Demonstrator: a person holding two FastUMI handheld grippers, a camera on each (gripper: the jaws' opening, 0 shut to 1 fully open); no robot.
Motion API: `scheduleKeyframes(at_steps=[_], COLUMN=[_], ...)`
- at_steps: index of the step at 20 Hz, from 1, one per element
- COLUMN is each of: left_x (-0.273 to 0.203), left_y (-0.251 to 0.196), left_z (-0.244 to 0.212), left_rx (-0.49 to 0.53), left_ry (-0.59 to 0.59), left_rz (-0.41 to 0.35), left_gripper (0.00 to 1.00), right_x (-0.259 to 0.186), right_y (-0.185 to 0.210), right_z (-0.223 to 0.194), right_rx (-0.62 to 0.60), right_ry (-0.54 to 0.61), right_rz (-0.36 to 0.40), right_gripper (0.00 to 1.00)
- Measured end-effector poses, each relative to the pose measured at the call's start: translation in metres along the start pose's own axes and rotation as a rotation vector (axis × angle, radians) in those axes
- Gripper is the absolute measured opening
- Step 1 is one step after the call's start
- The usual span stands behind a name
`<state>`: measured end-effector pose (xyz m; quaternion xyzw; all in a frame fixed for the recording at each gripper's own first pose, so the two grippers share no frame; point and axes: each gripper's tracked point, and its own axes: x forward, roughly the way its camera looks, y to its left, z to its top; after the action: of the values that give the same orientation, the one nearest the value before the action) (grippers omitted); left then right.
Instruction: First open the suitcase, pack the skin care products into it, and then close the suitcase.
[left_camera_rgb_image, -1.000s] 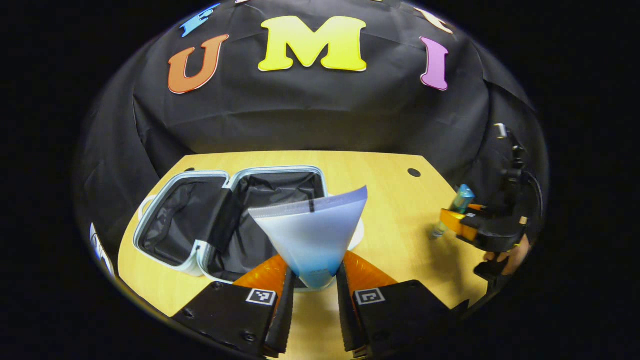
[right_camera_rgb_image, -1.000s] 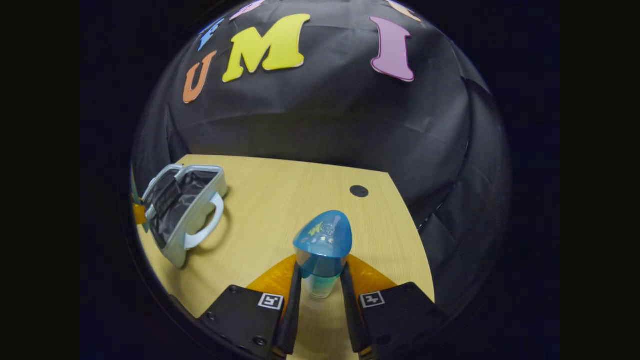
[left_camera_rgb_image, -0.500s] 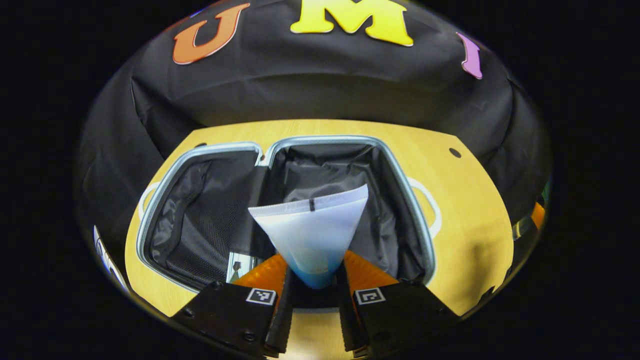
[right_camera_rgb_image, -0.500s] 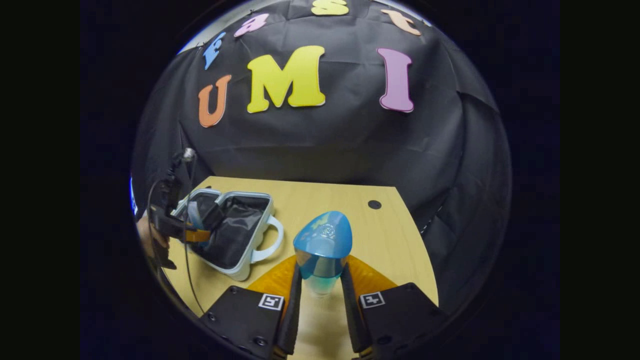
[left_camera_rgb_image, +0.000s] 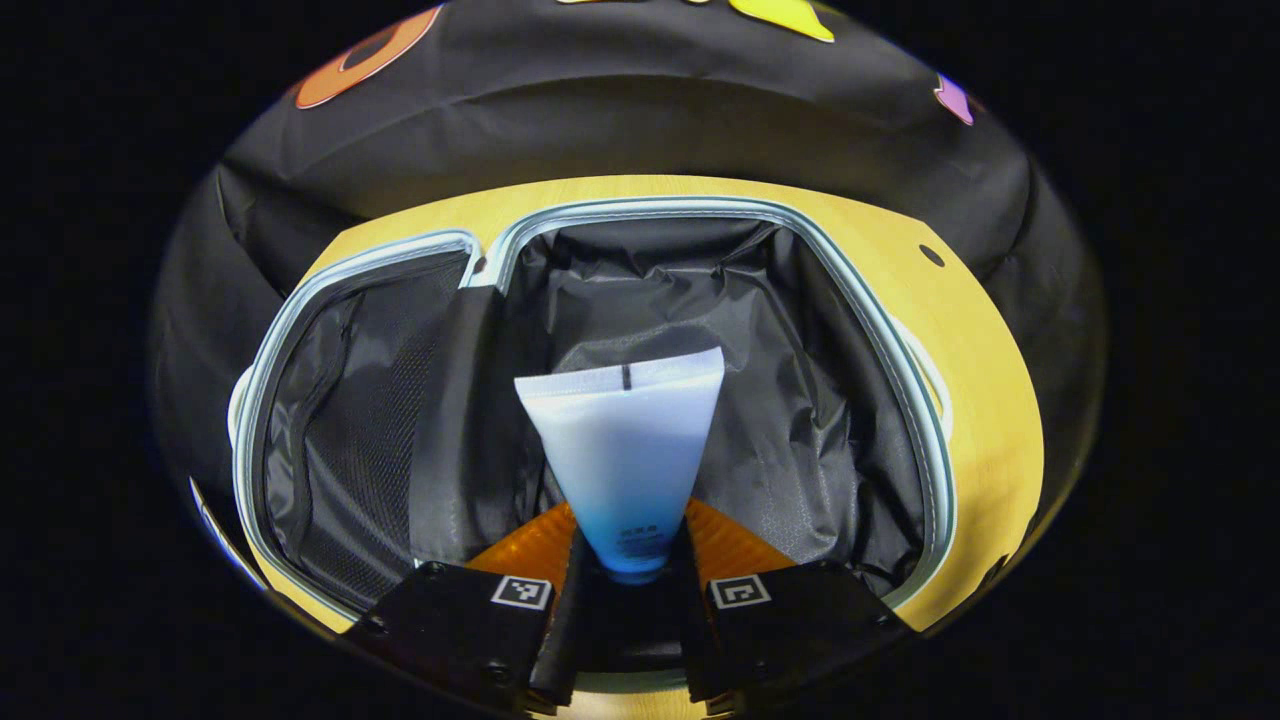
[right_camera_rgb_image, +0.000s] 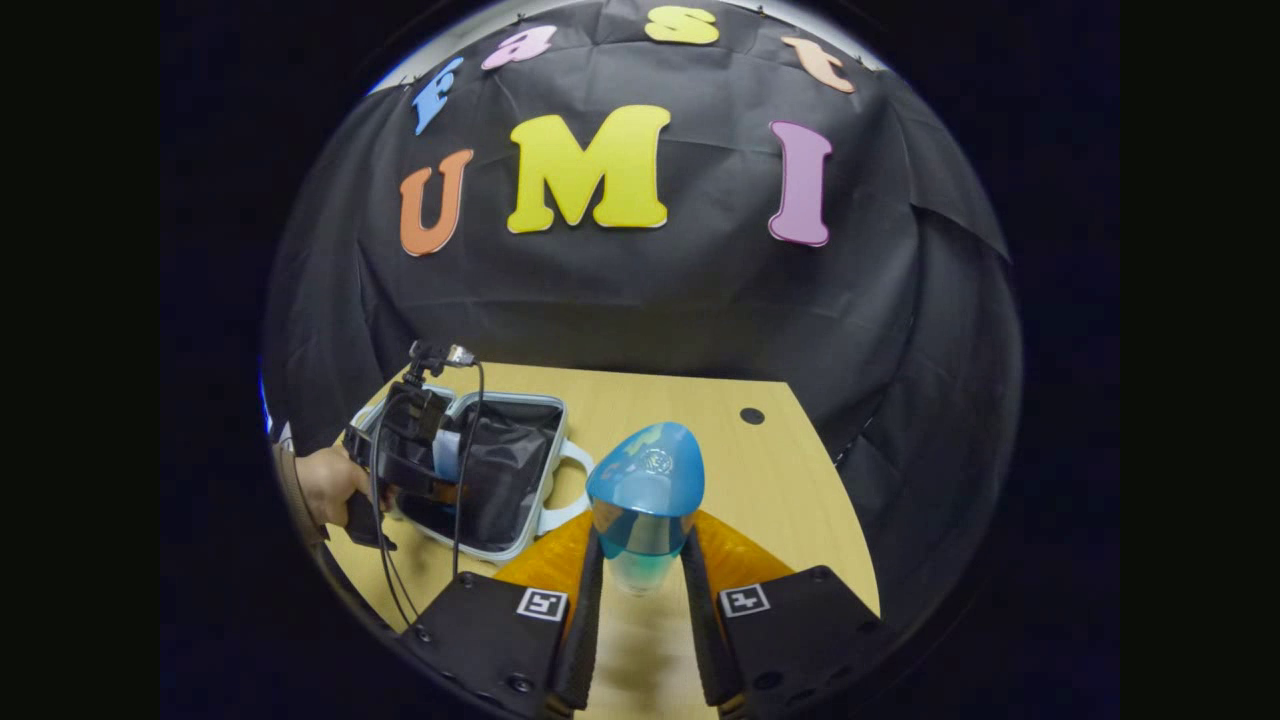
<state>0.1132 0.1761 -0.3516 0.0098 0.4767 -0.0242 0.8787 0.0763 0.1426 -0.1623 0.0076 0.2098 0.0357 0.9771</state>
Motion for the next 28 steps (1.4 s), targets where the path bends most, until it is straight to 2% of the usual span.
scheduleKeyframes(at_steps=[1, 2, 3, 4, 7, 8, 10, 11, 12, 13, 14, 17, 19, 23, 26, 28], left_x=[0.003, 0.010, 0.012, 0.012, 0.010, 0.006, -0.001, -0.005, -0.014, -0.022, -0.034, -0.069, -0.088, -0.104, -0.115, -0.128], left_y=[0.000, 0.001, 0.001, 0.001, -0.001, -0.002, -0.007, -0.009, -0.009, -0.008, -0.008, 0.004, 0.015, 0.032, 0.044, 0.054], left_z=[0.000, -0.012, -0.006, -0.005, -0.007, -0.008, -0.006, -0.006, -0.005, -0.003, 0.001, 0.004, -0.012, -0.049, -0.058, -0.058], left_rx=[0.003, -0.021, -0.028, -0.019, -0.016, -0.018, -0.027, -0.030, -0.028, -0.030, -0.034, -0.061, -0.101, -0.181, -0.168, -0.136], left_ry=[0.001, 0.061, 0.035, 0.030, 0.041, 0.041, 0.014, 0.003, -0.009, -0.033, -0.069, -0.206, -0.249, -0.264, -0.322, -0.372], left_rz=[0.002, 0.002, -0.003, -0.007, -0.018, -0.025, -0.053, -0.065, -0.070, -0.069, -0.074, -0.062, -0.084, -0.081, -0.066, -0.046], left_gripper=[0.45, 0.53, 0.47, 0.54, 0.56, 0.49, 0.65, 0.62, 0.68, 0.92, 0.84, 0.86, 0.90, 0.96, 0.97, 0.97], right_x=[0.003, 0.008, 0.012, 0.015, 0.029, 0.033, 0.041, 0.046, 0.053, 0.060, 0.065, 0.084, 0.098, 0.122, 0.139, 0.147], right_y=[0.005, 0.011, 0.016, 0.020, 0.038, 0.047, 0.061, 0.067, 0.075, 0.084, 0.095, 0.126, 0.145, 0.187, 0.198, 0.199], right_z=[0.004, 0.009, 0.014, 0.015, 0.019, 0.020, 0.026, 0.028, 0.031, 0.032, 0.031, 0.023, 0.011, -0.023, -0.055, -0.069], right_rx=[0.012, 0.035, 0.043, 0.039, 0.024, 0.025, 0.019, 0.013, 0.007, -0.002, -0.008, -0.011, -0.031, -0.071, -0.055, -0.045], right_ry=[0.002, 0.003, 0.000, -0.001, 0.019, 0.029, 0.035, 0.037, 0.041, 0.048, 0.058, 0.100, 0.135, 0.191, 0.274, 0.322], right_rz=[0.001, 0.000, 0.001, 0.001, 0.032, 0.051, 0.073, 0.083, 0.093, 0.107, 0.125, 0.185, 0.203, 0.259, 0.243, 0.220], right_gripper=[0.39, 0.38, 0.38, 0.39, 0.38, 0.38, 0.38, 0.38, 0.38, 0.38, 0.38, 0.38, 0.36, 0.39, 0.36, 0.39])
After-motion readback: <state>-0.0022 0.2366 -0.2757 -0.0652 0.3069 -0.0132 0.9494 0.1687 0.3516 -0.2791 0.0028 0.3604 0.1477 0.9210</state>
